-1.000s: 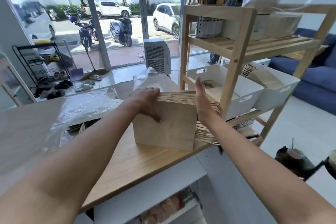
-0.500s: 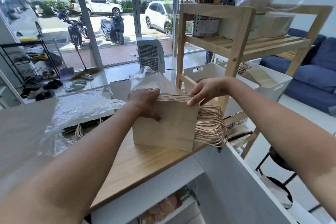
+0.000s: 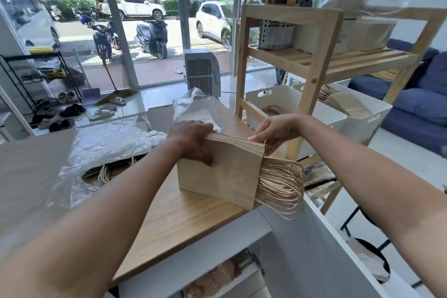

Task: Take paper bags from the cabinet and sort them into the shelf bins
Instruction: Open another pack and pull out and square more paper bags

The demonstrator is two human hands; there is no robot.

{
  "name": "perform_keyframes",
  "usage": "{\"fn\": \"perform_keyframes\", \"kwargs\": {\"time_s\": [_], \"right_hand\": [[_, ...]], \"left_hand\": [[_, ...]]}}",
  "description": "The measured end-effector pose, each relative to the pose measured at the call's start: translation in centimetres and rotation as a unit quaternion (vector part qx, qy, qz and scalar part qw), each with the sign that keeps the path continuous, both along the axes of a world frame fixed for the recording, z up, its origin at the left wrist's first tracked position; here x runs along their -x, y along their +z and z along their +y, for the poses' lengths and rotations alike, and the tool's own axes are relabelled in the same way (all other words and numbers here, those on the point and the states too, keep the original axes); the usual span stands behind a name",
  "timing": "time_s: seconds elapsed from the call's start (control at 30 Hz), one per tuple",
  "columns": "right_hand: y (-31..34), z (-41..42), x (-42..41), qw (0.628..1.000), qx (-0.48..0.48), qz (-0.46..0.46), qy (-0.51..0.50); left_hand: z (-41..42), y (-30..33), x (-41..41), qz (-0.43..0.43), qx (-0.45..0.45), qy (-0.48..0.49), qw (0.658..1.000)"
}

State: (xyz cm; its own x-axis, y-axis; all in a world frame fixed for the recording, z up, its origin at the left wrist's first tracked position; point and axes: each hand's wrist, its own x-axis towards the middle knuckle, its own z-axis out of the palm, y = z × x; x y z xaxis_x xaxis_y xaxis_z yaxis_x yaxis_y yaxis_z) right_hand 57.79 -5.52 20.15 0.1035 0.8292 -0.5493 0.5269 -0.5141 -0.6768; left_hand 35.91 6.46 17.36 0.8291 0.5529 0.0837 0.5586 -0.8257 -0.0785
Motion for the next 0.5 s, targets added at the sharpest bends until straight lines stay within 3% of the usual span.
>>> {"fn": "perform_keyframes", "kwargs": {"time_s": [0.13,0.33,0.5], "right_hand": [[1.1,0.1,0.1,1.000,-0.007,0.011,0.005],[4.5,0.5,1.7,0.994,0.027,-0.057,0.092],[3.7,0.0,0.7,0.992,0.028,-0.089,0.083]], "left_hand": [[0.0,0.0,0.0,-0.002,0.000,0.001,1.000],[0.2,0.2,-0.5,-0.002,-0.001,0.012,1.000],[0.3,0.1,-0.9,-0.010,-0.003,0.016,1.000]]}}
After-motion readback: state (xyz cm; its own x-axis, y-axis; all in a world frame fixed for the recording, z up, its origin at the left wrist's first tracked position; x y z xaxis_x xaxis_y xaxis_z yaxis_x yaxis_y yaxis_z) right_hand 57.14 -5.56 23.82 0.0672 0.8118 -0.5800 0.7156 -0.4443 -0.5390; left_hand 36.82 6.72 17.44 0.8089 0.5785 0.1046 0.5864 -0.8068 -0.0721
